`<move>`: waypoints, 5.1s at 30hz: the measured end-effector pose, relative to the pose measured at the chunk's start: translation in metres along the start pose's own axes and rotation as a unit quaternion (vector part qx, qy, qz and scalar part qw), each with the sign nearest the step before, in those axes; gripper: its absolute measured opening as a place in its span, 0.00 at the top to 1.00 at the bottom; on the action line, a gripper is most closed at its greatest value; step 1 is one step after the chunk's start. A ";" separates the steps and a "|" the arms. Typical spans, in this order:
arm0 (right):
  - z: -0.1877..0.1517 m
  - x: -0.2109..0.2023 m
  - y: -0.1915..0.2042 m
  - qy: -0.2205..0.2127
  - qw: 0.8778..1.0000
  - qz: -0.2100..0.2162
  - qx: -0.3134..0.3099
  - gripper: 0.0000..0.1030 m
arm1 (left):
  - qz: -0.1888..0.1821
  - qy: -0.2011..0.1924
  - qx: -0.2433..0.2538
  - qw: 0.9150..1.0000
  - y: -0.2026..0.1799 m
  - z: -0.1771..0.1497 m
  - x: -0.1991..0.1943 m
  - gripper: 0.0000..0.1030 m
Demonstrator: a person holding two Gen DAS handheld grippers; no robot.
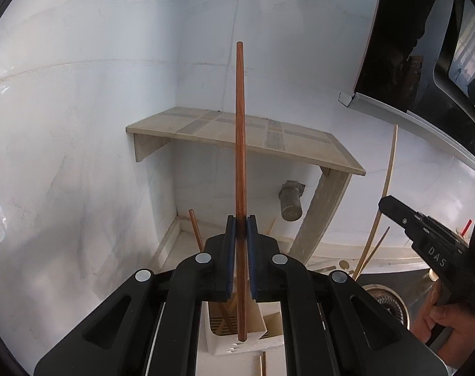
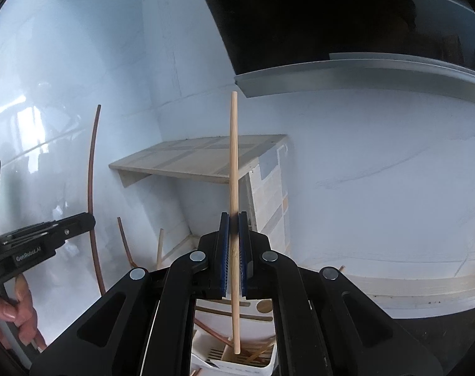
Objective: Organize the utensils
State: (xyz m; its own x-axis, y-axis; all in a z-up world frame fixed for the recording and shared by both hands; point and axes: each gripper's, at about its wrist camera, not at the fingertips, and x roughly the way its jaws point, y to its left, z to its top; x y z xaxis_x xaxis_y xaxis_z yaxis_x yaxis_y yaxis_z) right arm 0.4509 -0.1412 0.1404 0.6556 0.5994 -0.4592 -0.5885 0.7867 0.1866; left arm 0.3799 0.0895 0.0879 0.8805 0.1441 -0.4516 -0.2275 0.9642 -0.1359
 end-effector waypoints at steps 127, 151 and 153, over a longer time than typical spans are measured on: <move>-0.134 -0.022 0.038 0.252 0.966 -0.053 0.022 0.34 | -0.042 0.233 0.022 0.971 0.023 -0.173 -0.028 0.52; -0.190 0.031 0.044 0.415 0.908 -0.025 0.049 0.34 | -0.054 0.298 0.042 0.952 0.020 -0.218 -0.017 0.52; -0.195 0.035 0.045 0.428 0.902 -0.023 0.055 0.34 | -0.058 0.307 0.045 0.949 0.018 -0.222 -0.015 0.51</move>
State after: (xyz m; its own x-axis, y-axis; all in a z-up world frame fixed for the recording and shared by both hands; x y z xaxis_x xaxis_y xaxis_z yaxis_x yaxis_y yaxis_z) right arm 0.3552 -0.1140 -0.0364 0.0453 0.2695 -0.9619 -0.4893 0.8455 0.2139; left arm 0.2701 0.0557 -0.1033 0.4831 -0.0949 -0.8704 -0.0828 0.9847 -0.1534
